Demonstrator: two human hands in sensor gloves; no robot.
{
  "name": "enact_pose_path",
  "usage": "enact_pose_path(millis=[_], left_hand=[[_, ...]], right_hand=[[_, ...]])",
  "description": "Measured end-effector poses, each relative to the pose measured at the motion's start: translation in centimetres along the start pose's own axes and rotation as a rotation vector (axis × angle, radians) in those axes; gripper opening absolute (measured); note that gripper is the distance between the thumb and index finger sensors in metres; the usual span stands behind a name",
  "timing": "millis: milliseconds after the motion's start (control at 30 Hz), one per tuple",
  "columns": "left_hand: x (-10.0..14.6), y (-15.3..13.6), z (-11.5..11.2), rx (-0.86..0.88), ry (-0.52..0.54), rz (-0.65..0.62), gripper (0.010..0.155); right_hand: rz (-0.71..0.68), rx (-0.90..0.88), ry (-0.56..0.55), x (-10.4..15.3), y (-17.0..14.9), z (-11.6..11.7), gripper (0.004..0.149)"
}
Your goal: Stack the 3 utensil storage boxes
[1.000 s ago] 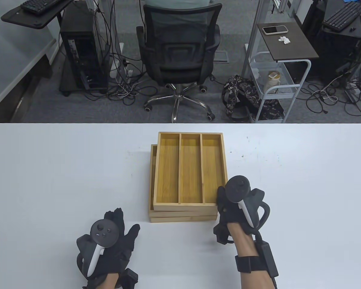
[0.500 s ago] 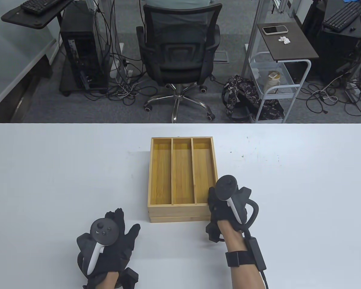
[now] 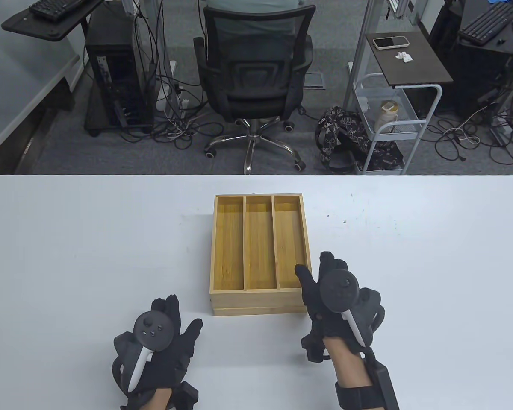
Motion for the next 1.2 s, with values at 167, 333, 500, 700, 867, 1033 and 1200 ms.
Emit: enact_pose_path(millis=[167,333,500,700,867,1033,1200], left_hand=[[0.7,1.2,0.2,-0.021,0.016,-0.065,0.081],[0.9,1.8,-0.4,-0.063,0.025,-0.084,0.082],[0.8,1.9,-0.9,-0.068,0.003,-0.076,0.082],[0.4,1.2,-0.9,-0.072,0.001,-0.051,0.082],[0.2,1.1,-1.0,-0.076,0.002,-0.042,0.082],[0.0,1.0,-1.2,-0.086,-0.007,-0.026,0.082],[-0.2,0.7,-1.3,-0.085,-0.011,-0.013,0.082]], right_hand=[[-0.068,-0.022,-0.074,2.8,-0.2,-1.0,0.08],[-0.048,-0.067,-0.052,4.6,-1.5,0.5,0.082],[-0.044,-0.028,-0.021,5.2,-2.8,3.6,0.085],[-0.033,0.004,-0.03,5.6,-3.8,4.6,0.084],[-0.028,-0.001,0.003,5.6,-3.9,5.3,0.083],[-0.034,0.005,0.026,5.5,-3.8,5.8,0.083],[-0.027,-0.004,0.043,5.5,-3.9,6.1,0.083]])
Point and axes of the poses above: the tracker on the back of each hand, its own y axis roughly to the thumb side, its own x axis roughly from the fingertips to the wrist, z = x × y, the point moved 5 cm from there along -x, roughly from the wrist to the fingertips, and after that the axes turned 14 degrees about x, right-handed, at the moved point
